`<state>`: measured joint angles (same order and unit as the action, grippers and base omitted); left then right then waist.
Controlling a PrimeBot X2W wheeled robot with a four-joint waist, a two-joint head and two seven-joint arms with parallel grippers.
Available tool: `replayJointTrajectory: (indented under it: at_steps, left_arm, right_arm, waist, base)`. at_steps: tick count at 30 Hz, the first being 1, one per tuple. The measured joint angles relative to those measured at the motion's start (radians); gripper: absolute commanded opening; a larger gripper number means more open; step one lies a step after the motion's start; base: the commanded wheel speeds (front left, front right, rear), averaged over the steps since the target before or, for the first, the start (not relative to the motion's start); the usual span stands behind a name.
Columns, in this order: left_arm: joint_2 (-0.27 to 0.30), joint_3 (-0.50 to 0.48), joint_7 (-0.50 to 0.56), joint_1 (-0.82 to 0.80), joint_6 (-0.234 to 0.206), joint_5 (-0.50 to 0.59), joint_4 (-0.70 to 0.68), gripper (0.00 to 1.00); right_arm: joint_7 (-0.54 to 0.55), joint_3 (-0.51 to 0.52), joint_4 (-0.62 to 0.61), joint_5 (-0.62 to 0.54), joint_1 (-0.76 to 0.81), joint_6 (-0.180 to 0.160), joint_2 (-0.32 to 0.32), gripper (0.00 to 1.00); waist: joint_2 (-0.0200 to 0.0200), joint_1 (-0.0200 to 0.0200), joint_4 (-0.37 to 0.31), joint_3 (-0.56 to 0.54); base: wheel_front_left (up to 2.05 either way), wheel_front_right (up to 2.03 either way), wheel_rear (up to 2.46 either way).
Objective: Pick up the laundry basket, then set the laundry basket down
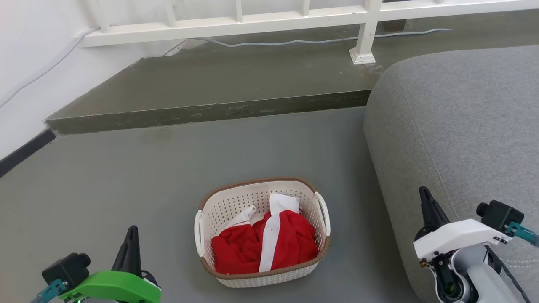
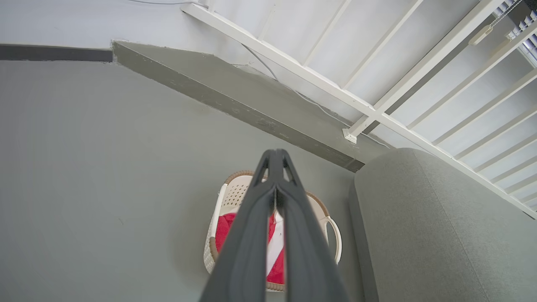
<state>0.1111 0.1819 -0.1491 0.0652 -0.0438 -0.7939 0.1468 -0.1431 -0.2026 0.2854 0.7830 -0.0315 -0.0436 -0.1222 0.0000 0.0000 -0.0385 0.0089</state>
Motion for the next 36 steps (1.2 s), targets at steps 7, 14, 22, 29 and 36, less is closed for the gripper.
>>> replayJointTrajectory:
  at_steps: [7,14,22,29,36]
  left_arm:
    - [0.0,-0.02,0.018,-0.003,0.01,-0.076,0.007,0.0]
    - [-0.002,-0.04,0.04,-0.016,0.027,-0.165,0.018,0.0]
    - [-0.005,-0.061,0.069,-0.025,0.045,-0.269,0.035,0.0]
    - [-0.006,-0.084,0.087,-0.037,0.062,-0.359,0.044,0.0]
    - [-0.01,-0.104,0.112,-0.053,0.077,-0.449,0.06,0.0]
  right_arm:
    - [0.022,0.027,-0.001,0.077,0.0,0.017,0.005,0.0]
    - [0.047,0.059,-0.001,0.163,-0.001,0.03,0.011,0.0]
    - [0.072,0.095,-0.001,0.267,-0.002,0.048,0.018,0.0]
    - [0.093,0.127,-0.001,0.352,-0.003,0.067,0.026,0.0]
    - [0.119,0.158,-0.001,0.444,-0.006,0.086,0.03,0.0]
  waist:
    - [0.0,0.0,0.003,0.0]
    - [0.0,0.0,0.007,-0.001]
    - [0.0,0.0,0.012,-0.002]
    - [0.0,0.0,0.016,-0.002]
    - [0.0,0.0,0.02,-0.003]
  base:
    - [0.0,0.0,0.0]
    - [0.0,0.0,0.0]
    - [0.0,0.0,0.0]
    - [0.0,0.0,0.0]
    - [0.0,0.0,0.0]
